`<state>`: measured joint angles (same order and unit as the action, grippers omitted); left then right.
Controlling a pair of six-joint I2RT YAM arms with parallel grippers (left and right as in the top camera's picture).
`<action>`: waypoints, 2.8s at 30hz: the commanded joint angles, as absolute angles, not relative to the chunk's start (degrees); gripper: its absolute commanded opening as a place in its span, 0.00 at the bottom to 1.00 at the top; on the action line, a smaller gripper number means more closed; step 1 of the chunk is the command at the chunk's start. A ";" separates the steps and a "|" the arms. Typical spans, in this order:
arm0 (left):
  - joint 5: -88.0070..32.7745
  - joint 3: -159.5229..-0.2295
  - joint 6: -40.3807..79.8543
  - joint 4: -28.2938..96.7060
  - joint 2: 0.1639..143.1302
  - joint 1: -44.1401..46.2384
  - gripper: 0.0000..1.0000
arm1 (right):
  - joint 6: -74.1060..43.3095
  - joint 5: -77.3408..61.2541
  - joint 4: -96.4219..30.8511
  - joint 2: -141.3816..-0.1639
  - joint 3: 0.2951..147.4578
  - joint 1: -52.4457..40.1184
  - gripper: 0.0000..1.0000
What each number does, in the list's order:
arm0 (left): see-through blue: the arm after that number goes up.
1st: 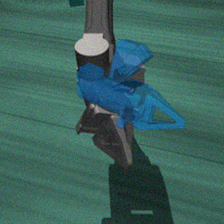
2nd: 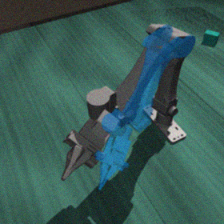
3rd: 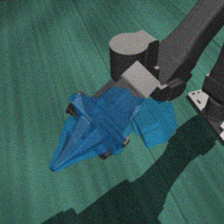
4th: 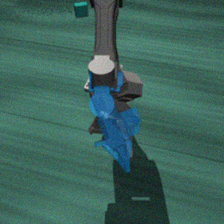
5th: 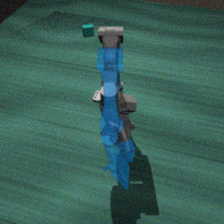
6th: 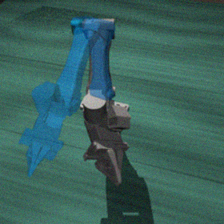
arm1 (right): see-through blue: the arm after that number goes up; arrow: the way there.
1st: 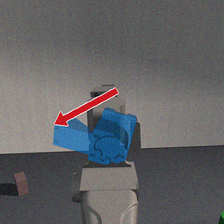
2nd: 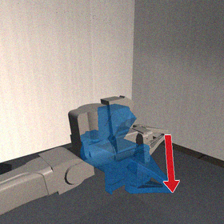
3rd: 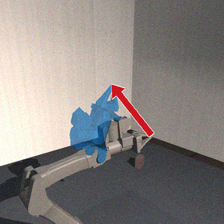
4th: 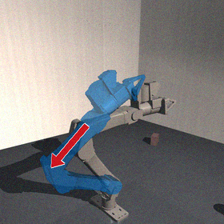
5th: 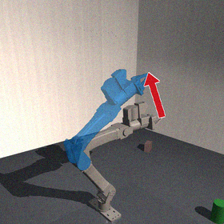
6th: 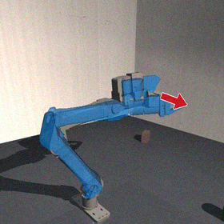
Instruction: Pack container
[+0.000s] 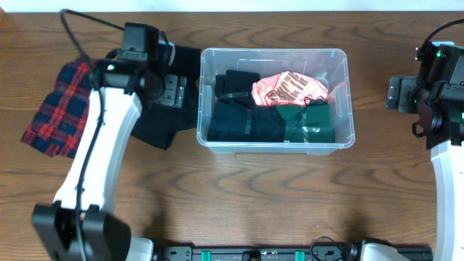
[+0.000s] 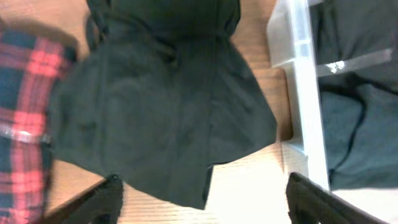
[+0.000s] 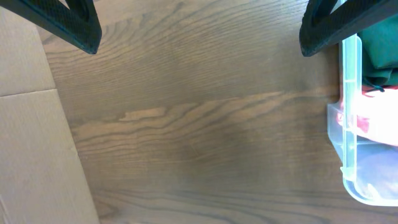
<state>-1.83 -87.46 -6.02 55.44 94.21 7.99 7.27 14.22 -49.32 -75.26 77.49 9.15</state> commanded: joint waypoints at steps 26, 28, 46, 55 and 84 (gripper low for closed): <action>-14.57 -87.59 -2.68 53.91 103.74 11.05 0.06 | 6.24 14.98 -49.32 -74.81 77.95 9.41 0.99; -14.52 -87.55 -2.68 53.49 103.74 12.08 0.06 | 6.24 14.98 -49.32 -74.81 77.95 9.41 0.99; -14.41 -87.55 -1.15 51.75 103.74 15.86 0.06 | 6.24 14.98 -49.32 -74.81 77.95 9.41 0.99; -6.87 -87.55 -1.39 51.70 103.74 15.70 0.06 | 6.24 14.98 -49.32 -74.81 77.95 9.41 0.99; 12.69 -87.44 -2.92 38.26 103.96 -1.65 0.63 | 6.24 14.98 -49.32 -74.81 77.95 9.41 0.99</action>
